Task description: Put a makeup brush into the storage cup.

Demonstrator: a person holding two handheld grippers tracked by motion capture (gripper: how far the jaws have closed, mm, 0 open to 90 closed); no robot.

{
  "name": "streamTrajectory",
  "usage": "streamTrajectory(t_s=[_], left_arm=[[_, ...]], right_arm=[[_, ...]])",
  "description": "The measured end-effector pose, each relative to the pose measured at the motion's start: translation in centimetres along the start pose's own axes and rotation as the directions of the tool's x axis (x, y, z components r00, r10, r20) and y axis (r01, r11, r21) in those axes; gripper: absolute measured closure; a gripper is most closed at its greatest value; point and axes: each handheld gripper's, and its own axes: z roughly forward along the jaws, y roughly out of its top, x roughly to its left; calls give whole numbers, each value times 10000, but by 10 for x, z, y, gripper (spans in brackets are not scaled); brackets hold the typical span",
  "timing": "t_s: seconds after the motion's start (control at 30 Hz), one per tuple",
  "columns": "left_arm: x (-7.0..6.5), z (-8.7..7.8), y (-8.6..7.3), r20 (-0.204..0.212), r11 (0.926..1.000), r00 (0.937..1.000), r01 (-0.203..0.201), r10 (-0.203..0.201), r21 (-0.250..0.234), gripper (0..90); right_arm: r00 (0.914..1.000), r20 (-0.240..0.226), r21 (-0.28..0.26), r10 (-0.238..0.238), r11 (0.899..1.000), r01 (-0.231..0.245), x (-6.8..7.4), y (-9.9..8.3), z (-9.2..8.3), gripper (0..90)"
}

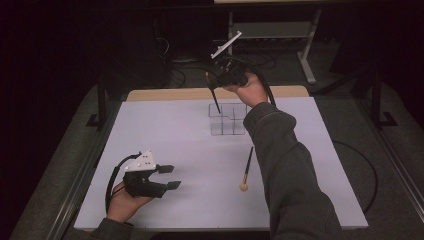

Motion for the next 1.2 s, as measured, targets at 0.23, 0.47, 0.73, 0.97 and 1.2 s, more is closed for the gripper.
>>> streamTrajectory(t_s=[0.23,0.47,0.73,0.97,1.2], left_arm=[[0,-1,-1,-56,10000,10000,16,-15,29,396],[0,0,-1,-133,10000,9999,61,-61,40,354],[1,0,-1,-144,10000,9999,53,-52,23,336],[1,0,-1,-120,9998,9997,197,-198,-34,333],[0,1,-2,-94,9998,9998,201,-201,-11,333]], right_arm=[[10000,25,106,27,9999,-28,0,-4,4,826],[9997,17,139,223,9997,-223,1,-9,8,826],[9998,-38,178,197,9997,-196,1,-13,14,826],[9989,-63,124,457,9989,-456,0,-20,18,826],[9990,-55,33,450,9990,-450,-1,-27,22,826]])
